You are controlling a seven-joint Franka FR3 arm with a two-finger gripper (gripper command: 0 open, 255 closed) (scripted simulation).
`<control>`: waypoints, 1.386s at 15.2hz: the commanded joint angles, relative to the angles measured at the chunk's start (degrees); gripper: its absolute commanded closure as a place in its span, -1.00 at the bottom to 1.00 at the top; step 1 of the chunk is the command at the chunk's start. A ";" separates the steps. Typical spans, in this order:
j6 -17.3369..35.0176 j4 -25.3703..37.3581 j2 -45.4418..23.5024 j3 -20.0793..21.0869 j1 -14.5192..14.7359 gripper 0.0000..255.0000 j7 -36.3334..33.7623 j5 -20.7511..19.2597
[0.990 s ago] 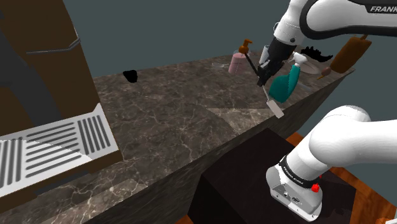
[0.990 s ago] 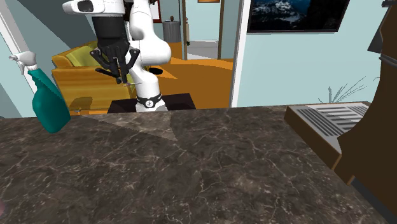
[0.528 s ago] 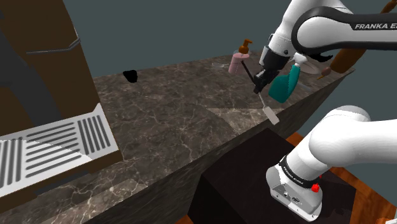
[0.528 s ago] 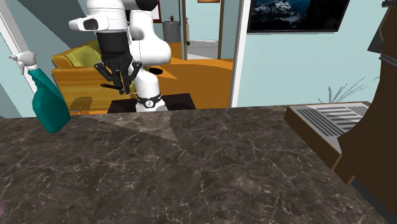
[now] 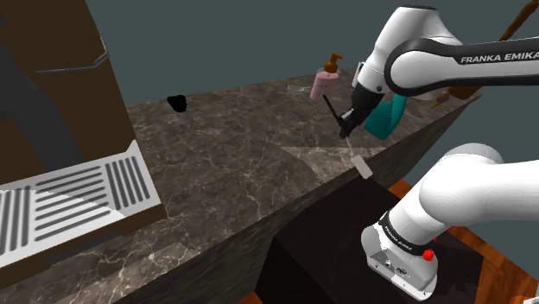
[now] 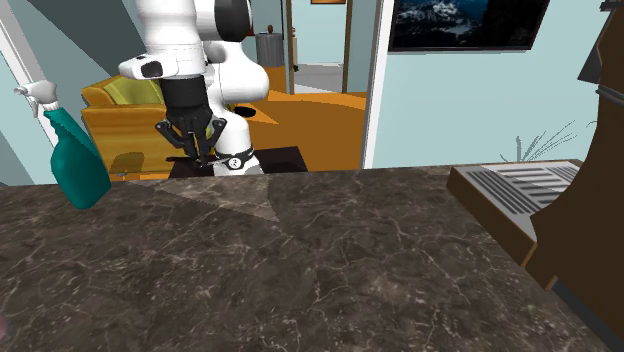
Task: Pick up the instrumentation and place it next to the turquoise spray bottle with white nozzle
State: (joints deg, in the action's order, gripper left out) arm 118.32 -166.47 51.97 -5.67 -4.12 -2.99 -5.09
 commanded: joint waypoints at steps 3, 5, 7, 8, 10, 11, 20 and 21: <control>3.96 -2.45 -1.48 -0.26 -0.14 1.00 -0.03 -0.31; 6.04 -3.60 -2.41 -0.40 -0.22 1.00 -0.05 -0.47; 8.20 -4.70 -3.48 -0.53 -0.29 1.00 -0.06 -0.64; 9.31 -5.23 -4.06 -0.60 -0.33 1.00 -0.07 -0.72; 11.19 -6.07 -5.10 -0.72 -0.39 1.00 -0.09 -0.86; 11.18 -6.07 -5.09 -0.72 -0.39 1.00 -0.09 -0.86; 11.18 -6.07 -5.10 -0.72 -0.39 -1.00 -0.09 -0.86; 11.18 -6.07 -5.10 -0.72 -0.39 -1.00 -0.09 -0.86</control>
State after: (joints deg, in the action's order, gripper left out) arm 129.51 -172.54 46.88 -6.39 -4.51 -3.08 -5.96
